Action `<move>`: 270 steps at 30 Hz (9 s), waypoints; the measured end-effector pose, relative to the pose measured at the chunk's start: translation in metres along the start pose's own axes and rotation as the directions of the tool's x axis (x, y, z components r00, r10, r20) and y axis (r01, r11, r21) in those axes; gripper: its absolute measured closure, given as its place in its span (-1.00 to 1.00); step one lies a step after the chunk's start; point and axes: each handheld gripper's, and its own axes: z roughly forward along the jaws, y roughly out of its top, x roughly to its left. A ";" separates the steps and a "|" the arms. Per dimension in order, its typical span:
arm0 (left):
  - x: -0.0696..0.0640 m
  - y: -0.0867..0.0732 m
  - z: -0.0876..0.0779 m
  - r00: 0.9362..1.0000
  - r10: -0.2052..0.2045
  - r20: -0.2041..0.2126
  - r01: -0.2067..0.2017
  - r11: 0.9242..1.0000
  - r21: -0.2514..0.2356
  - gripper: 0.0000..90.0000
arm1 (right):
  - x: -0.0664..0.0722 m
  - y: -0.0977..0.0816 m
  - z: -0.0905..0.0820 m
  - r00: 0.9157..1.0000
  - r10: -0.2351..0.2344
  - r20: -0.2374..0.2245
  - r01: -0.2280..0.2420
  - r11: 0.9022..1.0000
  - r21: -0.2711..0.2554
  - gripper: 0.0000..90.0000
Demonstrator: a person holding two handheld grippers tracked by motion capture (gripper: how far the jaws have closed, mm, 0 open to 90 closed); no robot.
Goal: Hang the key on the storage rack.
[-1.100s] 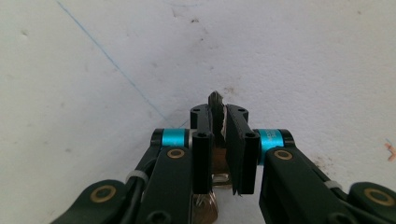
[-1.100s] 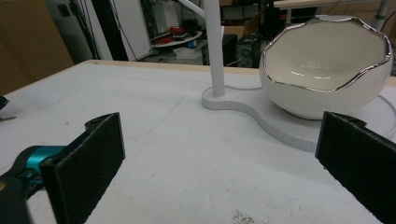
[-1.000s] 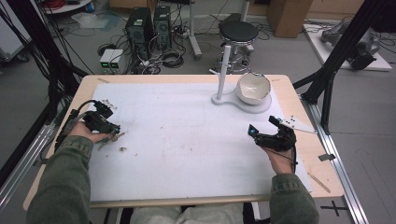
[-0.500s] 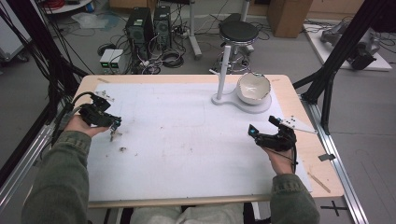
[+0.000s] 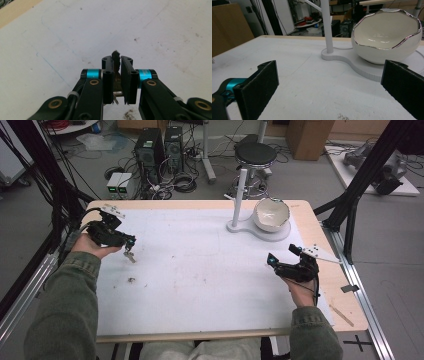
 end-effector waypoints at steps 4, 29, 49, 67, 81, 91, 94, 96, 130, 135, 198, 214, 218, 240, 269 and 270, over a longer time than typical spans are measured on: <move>-0.004 0.010 -0.005 1.000 0.022 -0.005 -0.022 1.000 -0.012 0.79 | 0.000 0.000 -0.001 1.000 0.001 -0.003 -0.001 1.000 -0.002 -0.99; -0.014 0.066 -0.017 0.998 0.066 -0.010 -0.066 0.996 -0.055 0.79 | -0.001 -0.001 -0.006 1.000 0.022 0.000 -0.022 1.000 -0.022 -0.99; -0.036 0.128 -0.026 0.985 0.170 -0.009 -0.170 0.982 -0.085 0.79 | -0.002 -0.001 -0.007 1.000 0.030 -0.005 -0.030 0.999 -0.024 -0.99; -0.060 0.169 -0.011 0.972 0.236 0.024 -0.232 0.966 -0.113 0.79 | -0.003 -0.001 -0.007 0.999 0.043 -0.002 -0.043 0.999 -0.023 -0.99; -0.079 0.196 0.000 0.961 0.269 0.061 -0.259 0.957 -0.132 0.79 | -0.004 -0.002 -0.008 0.999 0.044 -0.004 -0.044 0.999 -0.019 -0.99; -0.092 0.211 0.014 0.955 0.287 0.070 -0.274 0.949 -0.153 0.79 | -0.003 -0.003 -0.007 0.999 0.035 -0.007 -0.035 0.999 -0.010 -0.99; -0.095 0.213 0.019 0.954 0.289 0.076 -0.276 0.949 -0.151 0.79 | -0.003 -0.003 -0.007 0.999 0.036 -0.007 -0.036 0.999 -0.012 -0.99; -0.098 0.215 0.025 0.952 0.295 0.083 -0.282 0.948 -0.145 0.79 | -0.003 -0.003 -0.007 0.999 0.036 -0.006 -0.036 0.999 -0.013 -0.99; -0.132 0.261 0.068 0.936 0.334 0.106 -0.301 0.921 -0.246 0.79 | -0.004 -0.003 -0.009 0.999 0.037 -0.004 -0.037 0.999 -0.015 -0.99; -0.132 0.265 0.068 0.938 0.330 0.104 -0.290 0.914 -0.283 0.79 | -0.005 -0.003 -0.010 0.999 0.038 -0.003 -0.038 0.999 -0.017 -0.99; -0.132 0.277 0.132 0.975 0.197 -0.105 -0.223 0.878 -0.424 0.74 | -0.009 -0.004 -0.011 0.999 0.037 0.010 -0.037 0.999 -0.016 -0.99; -0.132 0.263 0.121 0.985 0.170 0.035 -0.131 0.859 -0.495 -0.64 | -0.010 -0.004 -0.011 0.999 0.049 0.005 -0.048 0.999 -0.015 -0.99; -0.132 0.256 0.119 0.990 0.139 0.034 -0.105 0.868 -0.485 -0.86 | -0.011 -0.004 -0.012 0.999 0.051 0.002 -0.051 0.999 -0.017 -0.99; -0.102 0.200 0.101 0.994 0.098 0.042 -0.068 0.886 -0.458 -0.96 | -0.010 -0.003 -0.012 0.998 0.059 0.004 -0.058 0.998 -0.019 -0.99; -0.068 0.121 0.077 1.000 -0.010 0.020 0.018 0.884 -0.467 -0.96 | -0.008 -0.004 -0.011 0.999 0.050 0.010 -0.050 0.999 -0.014 -0.99; -0.068 0.121 0.077 1.000 -0.010 0.020 0.018 0.884 -0.467 -0.96 | -0.008 -0.004 -0.011 0.999 0.050 0.010 -0.050 0.999 -0.014 -0.99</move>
